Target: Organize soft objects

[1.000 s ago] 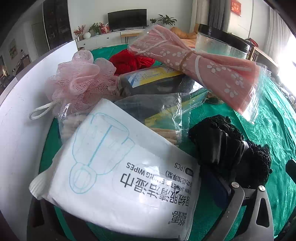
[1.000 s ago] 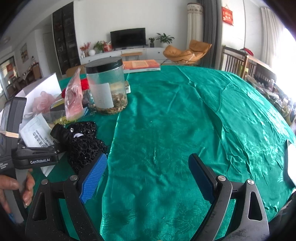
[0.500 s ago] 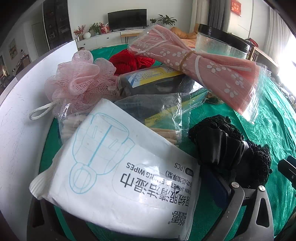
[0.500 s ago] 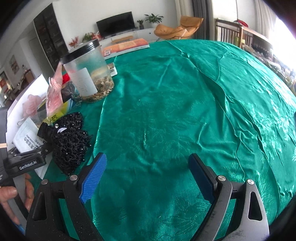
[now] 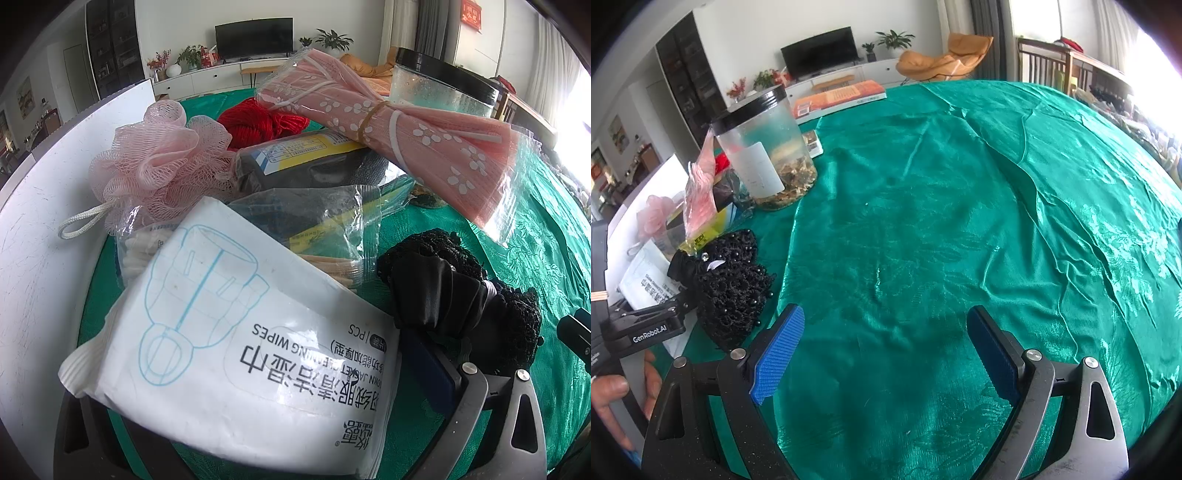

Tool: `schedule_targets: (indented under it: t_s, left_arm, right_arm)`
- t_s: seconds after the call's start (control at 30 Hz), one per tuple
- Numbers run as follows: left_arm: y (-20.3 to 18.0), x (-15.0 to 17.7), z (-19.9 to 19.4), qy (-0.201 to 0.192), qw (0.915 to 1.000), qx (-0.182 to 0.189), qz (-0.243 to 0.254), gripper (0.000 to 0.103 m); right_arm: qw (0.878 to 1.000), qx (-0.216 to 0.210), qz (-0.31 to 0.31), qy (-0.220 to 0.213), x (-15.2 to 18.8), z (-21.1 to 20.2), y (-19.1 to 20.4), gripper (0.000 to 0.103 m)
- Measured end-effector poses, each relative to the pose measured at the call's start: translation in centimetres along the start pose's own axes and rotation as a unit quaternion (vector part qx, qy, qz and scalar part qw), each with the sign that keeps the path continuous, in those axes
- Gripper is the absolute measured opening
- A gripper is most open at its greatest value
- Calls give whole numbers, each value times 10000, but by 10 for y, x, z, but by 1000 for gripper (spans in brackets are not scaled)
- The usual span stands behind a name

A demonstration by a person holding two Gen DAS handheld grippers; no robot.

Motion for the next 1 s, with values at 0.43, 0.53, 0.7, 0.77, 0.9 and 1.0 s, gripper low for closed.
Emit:
schedule_targets:
  t_s: [0.43,0.53,0.7,0.77,0.9,1.0]
  left_arm:
    - [0,0,0,0,10000,0,0,103]
    - [0,0,0,0,10000,0,0,103]
    - [0,0,0,0,10000,0,0,103]
    - [0,0,0,0,10000,1,-1,103]
    - [0,0,0,0,10000,1,0,103]
    - [0,0,0,0,10000,1,-1,103]
  right_arm:
    - [10000,-4,-1,-24,-1,-1,1,92]
    - [10000,-4,-1,-28,-1,-1,1,92]
    - [10000,-16,48,-39,-2,-2,0,92]
    - [10000,-28,68,-44,-3,-3,0,92]
    - [10000,-22,36,-48,-3,-2,1,92]
    - [10000,-12,0,-46,-2,-1,1,92]
Point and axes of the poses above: each gripper's, at about its wrist camera, not at the fingertips, and z roughly the way its jaws point, y to its left, x to its underside, the point moved 3 cm from there along z, roughly the way its jaws point, and after that the axes turned 2 degrees about -y, right-handed, at the moved point
